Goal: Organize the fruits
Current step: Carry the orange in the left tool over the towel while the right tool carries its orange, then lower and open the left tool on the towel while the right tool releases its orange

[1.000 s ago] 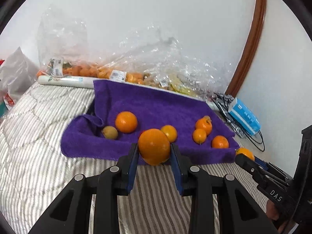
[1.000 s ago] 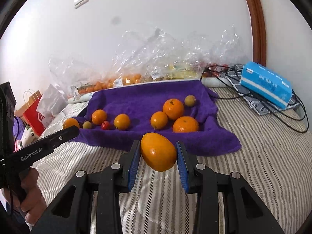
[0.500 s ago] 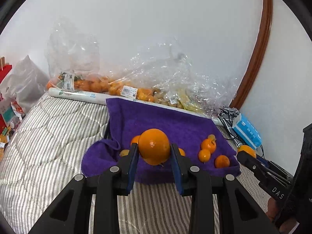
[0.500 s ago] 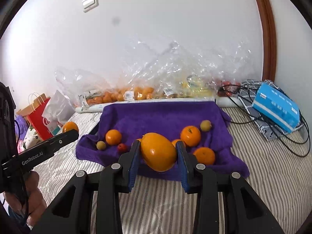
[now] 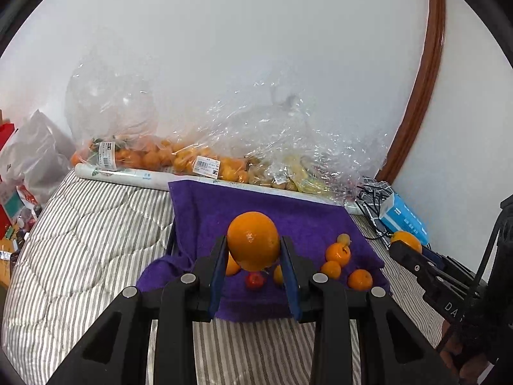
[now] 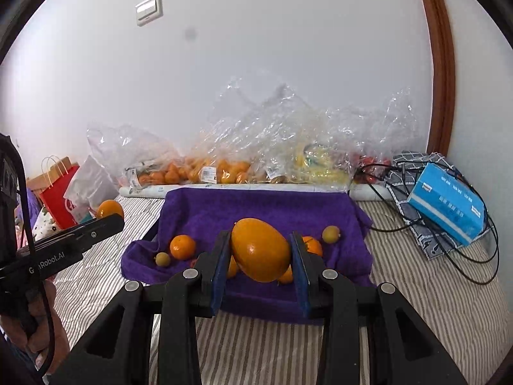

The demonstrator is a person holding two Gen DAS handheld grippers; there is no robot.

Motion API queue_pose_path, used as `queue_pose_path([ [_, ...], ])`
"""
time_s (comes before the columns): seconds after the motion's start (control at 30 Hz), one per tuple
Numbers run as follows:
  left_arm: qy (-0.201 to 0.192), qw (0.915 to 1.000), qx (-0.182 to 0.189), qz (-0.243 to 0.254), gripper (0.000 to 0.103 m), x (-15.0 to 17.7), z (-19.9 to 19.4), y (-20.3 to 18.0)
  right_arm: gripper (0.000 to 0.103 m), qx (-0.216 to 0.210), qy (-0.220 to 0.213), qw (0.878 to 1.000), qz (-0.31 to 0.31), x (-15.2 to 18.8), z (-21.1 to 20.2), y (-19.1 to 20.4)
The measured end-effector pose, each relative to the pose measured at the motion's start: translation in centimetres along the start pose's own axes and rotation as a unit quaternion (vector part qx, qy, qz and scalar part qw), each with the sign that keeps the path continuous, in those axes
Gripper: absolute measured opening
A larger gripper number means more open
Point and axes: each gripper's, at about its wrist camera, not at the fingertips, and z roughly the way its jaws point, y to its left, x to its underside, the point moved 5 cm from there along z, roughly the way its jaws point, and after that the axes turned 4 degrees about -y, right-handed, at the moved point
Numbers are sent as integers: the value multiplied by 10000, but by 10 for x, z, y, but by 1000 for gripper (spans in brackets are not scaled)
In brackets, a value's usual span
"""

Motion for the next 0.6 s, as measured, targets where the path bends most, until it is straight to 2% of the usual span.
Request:
queue_pose_path([
  [0.6, 138, 9996, -172, -148, 31, -22, 37, 19, 36, -70, -65, 9998, -146, -25, 39, 4],
])
